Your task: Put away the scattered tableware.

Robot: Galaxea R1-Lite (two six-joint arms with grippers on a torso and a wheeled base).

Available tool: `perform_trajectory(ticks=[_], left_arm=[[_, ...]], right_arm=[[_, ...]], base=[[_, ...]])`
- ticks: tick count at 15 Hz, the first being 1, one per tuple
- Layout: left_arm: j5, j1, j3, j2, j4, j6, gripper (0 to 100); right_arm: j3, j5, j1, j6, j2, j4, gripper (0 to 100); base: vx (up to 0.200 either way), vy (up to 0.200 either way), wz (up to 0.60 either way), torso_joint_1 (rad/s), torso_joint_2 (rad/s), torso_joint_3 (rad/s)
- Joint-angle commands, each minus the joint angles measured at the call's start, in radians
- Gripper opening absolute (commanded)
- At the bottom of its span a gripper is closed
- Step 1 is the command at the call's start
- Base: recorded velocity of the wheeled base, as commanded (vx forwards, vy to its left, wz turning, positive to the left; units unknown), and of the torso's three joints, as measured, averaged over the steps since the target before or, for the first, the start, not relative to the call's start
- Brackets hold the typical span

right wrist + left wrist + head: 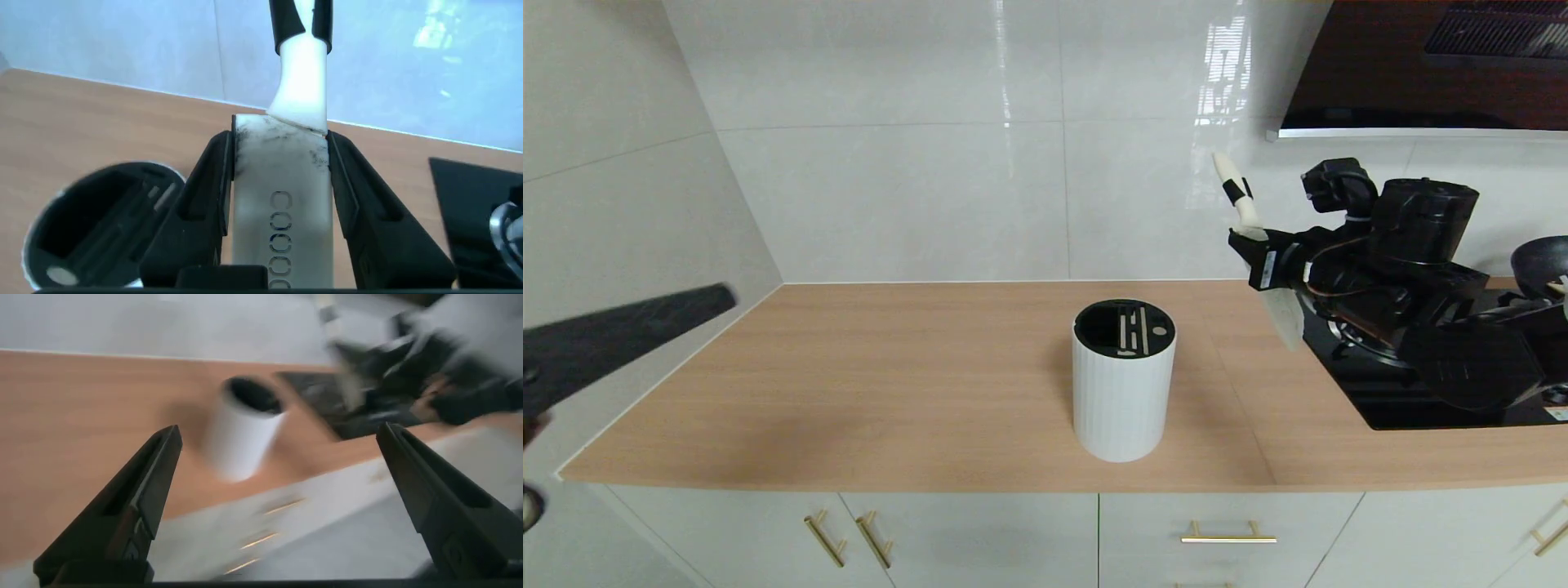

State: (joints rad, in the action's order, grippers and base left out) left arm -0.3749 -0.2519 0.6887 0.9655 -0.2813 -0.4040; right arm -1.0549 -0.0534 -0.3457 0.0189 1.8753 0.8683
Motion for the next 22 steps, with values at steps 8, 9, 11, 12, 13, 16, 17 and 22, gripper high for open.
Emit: perform_trajectory(ticks=[8,9,11,12,13,16,17,22], left_arm=[[-0.193,-0.135,0.298,0.852,-0.595,-0.265,100],[-0.196,-0.144,0.304,0.891,-0.653,-0.269,100],[-0.194,-0.193,0.39,0.981,-0.751,-0.271,100],[-0.185,-0.221,0.417,1.004,-0.751,-0.271,100],[-0.173,-0.231,0.411,1.012,-0.751,-0.269,100],[-0.17,-0.233,0.411,1.026,-0.753,-0.269,100],[-0.17,-0.233,0.411,1.027,-0.751,-0.269,100],[-0.17,-0.24,0.43,1.033,-0.725,-0.268,100]], right_arm=[[0.081,-0.002,-0.164,-0.034,-0.044,-0.005,0],[0.085,-0.005,-0.185,-0.036,-0.047,-0.005,0],[0.099,-0.006,-0.225,-0.051,-0.044,-0.005,0],[0.101,-0.008,-0.243,-0.071,-0.036,-0.005,0],[0.102,-0.006,-0.249,-0.089,-0.03,-0.003,0],[0.119,-0.006,-0.28,-0.094,-0.033,-0.003,0],[0.122,-0.006,-0.288,-0.093,-0.033,-0.002,0],[0.138,-0.025,-0.335,-0.091,-0.036,0.001,0]], base=[[0.0,0.0,0.0,0.0,0.0,0.0],[0.0,0.0,0.0,0.0,0.0,0.0],[0.0,0.0,0.0,0.0,0.0,0.0],[0.0,0.0,0.0,0.0,0.0,0.0],[0.0,0.0,0.0,0.0,0.0,0.0],[0.0,0.0,0.0,0.0,0.0,0.0],[0.0,0.0,0.0,0.0,0.0,0.0],[0.0,0.0,0.0,0.0,0.0,0.0]])
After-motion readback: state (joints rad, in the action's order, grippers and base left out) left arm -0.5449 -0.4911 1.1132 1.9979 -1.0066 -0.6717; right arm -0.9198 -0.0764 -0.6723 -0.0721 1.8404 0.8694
